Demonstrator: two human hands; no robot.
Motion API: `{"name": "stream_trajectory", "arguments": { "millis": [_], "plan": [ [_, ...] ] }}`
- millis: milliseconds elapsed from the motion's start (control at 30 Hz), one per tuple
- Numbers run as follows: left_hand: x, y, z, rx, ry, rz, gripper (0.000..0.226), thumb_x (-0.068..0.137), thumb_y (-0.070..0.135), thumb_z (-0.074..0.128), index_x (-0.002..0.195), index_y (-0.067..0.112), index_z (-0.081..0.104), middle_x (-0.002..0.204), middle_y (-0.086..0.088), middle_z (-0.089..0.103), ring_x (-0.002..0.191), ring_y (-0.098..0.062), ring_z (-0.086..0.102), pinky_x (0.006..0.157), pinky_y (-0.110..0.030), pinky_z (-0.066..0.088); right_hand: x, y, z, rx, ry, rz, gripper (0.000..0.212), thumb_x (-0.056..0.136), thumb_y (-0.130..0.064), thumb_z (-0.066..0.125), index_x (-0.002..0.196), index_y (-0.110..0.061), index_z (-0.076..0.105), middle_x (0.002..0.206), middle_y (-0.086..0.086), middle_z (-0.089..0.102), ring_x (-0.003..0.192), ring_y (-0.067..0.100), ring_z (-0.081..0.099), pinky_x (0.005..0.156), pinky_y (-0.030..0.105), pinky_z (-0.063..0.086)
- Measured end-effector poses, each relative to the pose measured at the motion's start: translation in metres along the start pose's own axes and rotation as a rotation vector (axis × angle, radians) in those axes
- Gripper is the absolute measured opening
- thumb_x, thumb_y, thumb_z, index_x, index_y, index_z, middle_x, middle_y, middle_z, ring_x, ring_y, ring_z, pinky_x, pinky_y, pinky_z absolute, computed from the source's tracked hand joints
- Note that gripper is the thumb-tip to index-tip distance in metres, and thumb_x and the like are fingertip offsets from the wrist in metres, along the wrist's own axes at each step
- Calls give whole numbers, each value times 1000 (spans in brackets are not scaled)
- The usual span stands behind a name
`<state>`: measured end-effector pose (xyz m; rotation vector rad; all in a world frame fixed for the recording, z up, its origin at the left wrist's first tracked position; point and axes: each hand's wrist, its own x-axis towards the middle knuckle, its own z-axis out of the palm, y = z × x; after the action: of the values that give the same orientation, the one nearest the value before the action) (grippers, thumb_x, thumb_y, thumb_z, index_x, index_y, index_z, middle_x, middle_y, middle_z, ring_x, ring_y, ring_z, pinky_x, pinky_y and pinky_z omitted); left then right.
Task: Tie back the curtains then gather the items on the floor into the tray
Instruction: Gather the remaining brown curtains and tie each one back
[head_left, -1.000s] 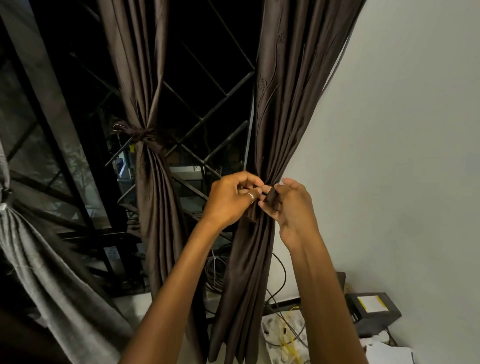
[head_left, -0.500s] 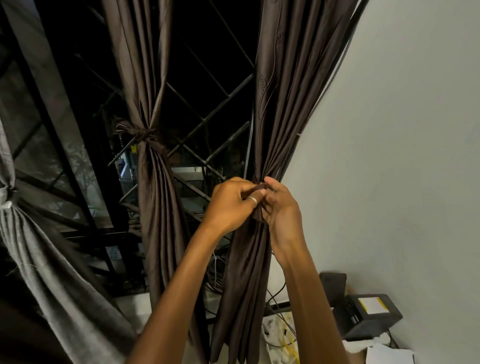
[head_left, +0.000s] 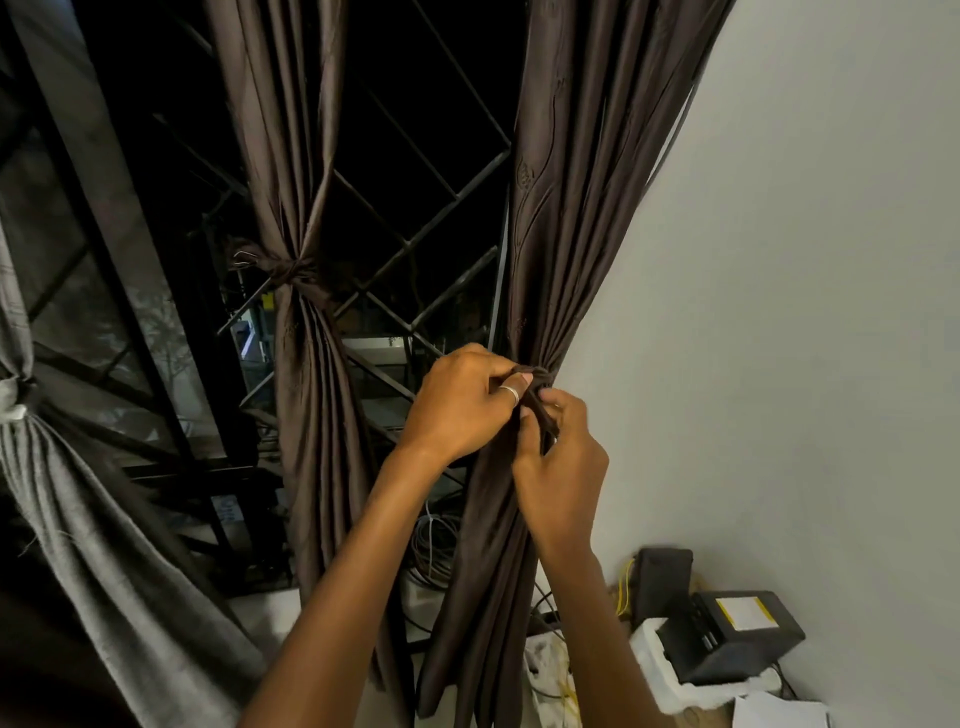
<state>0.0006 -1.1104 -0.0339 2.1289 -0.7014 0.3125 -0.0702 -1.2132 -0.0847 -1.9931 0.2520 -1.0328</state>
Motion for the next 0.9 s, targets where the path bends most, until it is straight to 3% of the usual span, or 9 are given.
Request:
{"name": "stream_trajectory", "arguments": {
  "millis": [100, 233, 333, 400, 467, 533, 667, 767, 900],
  "plan": [
    [1, 0, 3, 48, 22, 53, 25, 99, 38, 58, 114, 27, 76, 105, 8, 58, 101, -10, 56, 83, -28, 49, -2, 6, 2, -66, 3, -90, 23, 98, -10, 62, 118, -16, 69, 100, -6, 74, 86, 9, 68, 75, 6, 42],
    [8, -1, 3, 42, 6, 140, 25, 99, 39, 58, 118, 30, 73, 114, 13, 58, 107, -9, 55, 85, -33, 53, -3, 12, 4, -149, -53, -216, 21, 96, -8, 55, 108, -12, 71, 96, 2, 72, 83, 18, 66, 75, 30, 53],
    [13, -2, -2, -79, -120, 155, 21, 102, 37, 55, 114, 33, 72, 103, 14, 65, 98, -4, 59, 84, -32, 53, -2, 11, 2, -189, -86, -311, 18, 96, -9, 53, 103, -11, 70, 96, 2, 69, 87, 16, 60, 77, 35, 51],
    [15, -5, -7, -65, -190, 117, 18, 104, 39, 50, 108, 37, 66, 91, 12, 62, 93, 0, 51, 75, -27, 45, 0, 8, -3, -197, -66, -305, 18, 99, -12, 53, 109, -12, 69, 102, 2, 68, 93, 18, 61, 81, 38, 52],
    [14, -8, -9, -59, -207, 96, 15, 105, 39, 46, 104, 42, 61, 90, 10, 60, 93, 1, 47, 71, -24, 38, 5, 2, -10, -166, -18, -286, 18, 101, -14, 54, 113, -12, 68, 106, 2, 67, 96, 17, 62, 82, 36, 53],
    [12, -9, -9, -114, -187, 97, 14, 105, 39, 45, 101, 42, 58, 94, 10, 64, 92, 0, 53, 72, -24, 41, 13, -6, -19, -120, 5, -285, 17, 102, -13, 55, 114, -11, 66, 108, 1, 65, 96, 11, 62, 81, 29, 53],
    [6, -8, -5, -239, -168, 58, 12, 107, 34, 45, 102, 35, 56, 83, 9, 64, 74, -2, 59, 65, -18, 44, 32, -19, -28, -39, -130, -383, 18, 102, -7, 55, 114, -14, 66, 113, -2, 65, 82, 4, 64, 79, 15, 51],
    [2, -10, -5, -294, -158, 36, 14, 107, 35, 44, 99, 39, 55, 85, 2, 65, 79, -15, 61, 71, -32, 49, 43, -18, -30, -44, -257, -387, 19, 104, -11, 53, 117, -19, 64, 106, -6, 67, 70, 6, 65, 81, 25, 53],
    [2, -13, -12, -292, -235, 39, 21, 107, 31, 43, 97, 44, 55, 94, -10, 66, 90, -33, 62, 80, -51, 52, 49, -13, -35, -102, -362, -472, 17, 105, -16, 50, 117, -23, 60, 138, -9, 58, 67, 1, 65, 76, 24, 55]
  ]
}}
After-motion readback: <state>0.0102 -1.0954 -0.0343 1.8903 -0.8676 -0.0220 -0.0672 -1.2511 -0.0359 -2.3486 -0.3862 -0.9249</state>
